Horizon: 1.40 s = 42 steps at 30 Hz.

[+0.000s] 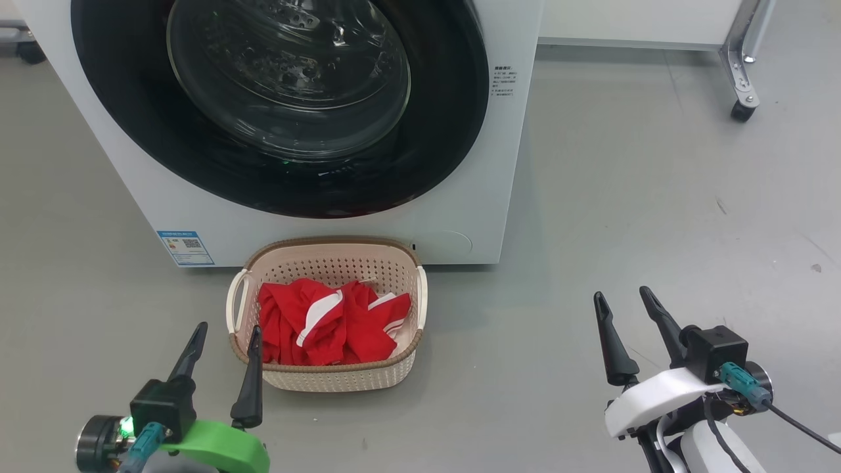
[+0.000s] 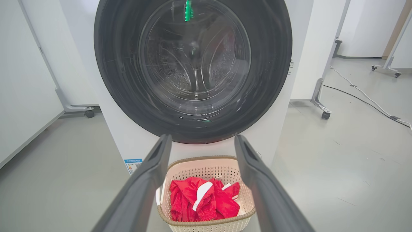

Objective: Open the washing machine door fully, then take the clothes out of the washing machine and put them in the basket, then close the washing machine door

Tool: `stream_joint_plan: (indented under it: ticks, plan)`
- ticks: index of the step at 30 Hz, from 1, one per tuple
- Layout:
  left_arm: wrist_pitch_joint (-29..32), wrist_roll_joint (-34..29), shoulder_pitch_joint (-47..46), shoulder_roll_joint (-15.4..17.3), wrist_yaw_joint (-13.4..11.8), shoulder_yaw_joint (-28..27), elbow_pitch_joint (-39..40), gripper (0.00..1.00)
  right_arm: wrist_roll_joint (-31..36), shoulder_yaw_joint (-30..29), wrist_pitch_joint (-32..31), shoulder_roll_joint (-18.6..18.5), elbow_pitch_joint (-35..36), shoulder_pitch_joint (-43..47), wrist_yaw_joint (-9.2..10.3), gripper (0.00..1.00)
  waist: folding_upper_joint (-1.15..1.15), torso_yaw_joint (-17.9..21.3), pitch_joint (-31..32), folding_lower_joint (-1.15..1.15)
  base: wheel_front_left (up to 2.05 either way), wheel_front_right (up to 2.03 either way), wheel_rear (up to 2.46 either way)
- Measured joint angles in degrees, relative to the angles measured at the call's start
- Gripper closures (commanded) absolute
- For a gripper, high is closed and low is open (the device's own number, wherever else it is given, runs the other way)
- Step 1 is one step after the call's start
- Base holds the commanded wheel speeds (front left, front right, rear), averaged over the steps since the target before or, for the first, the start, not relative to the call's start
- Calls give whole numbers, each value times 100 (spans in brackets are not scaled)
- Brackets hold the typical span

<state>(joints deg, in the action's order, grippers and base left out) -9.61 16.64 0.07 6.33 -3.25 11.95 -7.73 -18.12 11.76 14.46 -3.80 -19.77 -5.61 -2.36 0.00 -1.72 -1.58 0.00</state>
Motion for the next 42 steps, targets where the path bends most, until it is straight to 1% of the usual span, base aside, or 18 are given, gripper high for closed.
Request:
stream_joint_plan:
  ticks: [4,6,18,22,33,36,40,41,42]
  plan:
    - [4,0,29,1,-1,0,45,0,29,-13,0,0,105,106,11,0,0,18,19,0,0,0,0]
    - [10,0,46,2,-1,-1,66,0,35,-14,0,1,137,155,52,0,0,25,27,0,0,0,0]
    - [123,0,118,5,-8,0,155,0,63,-11,0,3,352,382,79,0,0,29,54,0,0,0,0]
    - [131,0,121,7,-48,0,196,0,63,-11,0,4,410,396,100,0,0,31,60,0,0,0,0]
    - [185,0,195,8,-58,-2,260,0,64,-31,0,4,520,511,110,0,0,40,80,0,0,0,0]
    - [196,0,204,8,-75,-2,271,0,63,-33,0,4,541,524,149,0,0,43,82,0,0,0,0]
    - [198,0,208,8,-76,-2,289,0,63,-33,0,4,571,535,149,0,0,45,81,0,0,0,0]
    - [197,0,210,-3,-74,3,247,100,62,-30,-2,10,531,543,148,100,0,45,81,0,0,0,0]
    - [198,0,230,-24,-74,15,182,100,62,-22,-2,24,476,572,148,100,0,45,81,0,0,0,0]
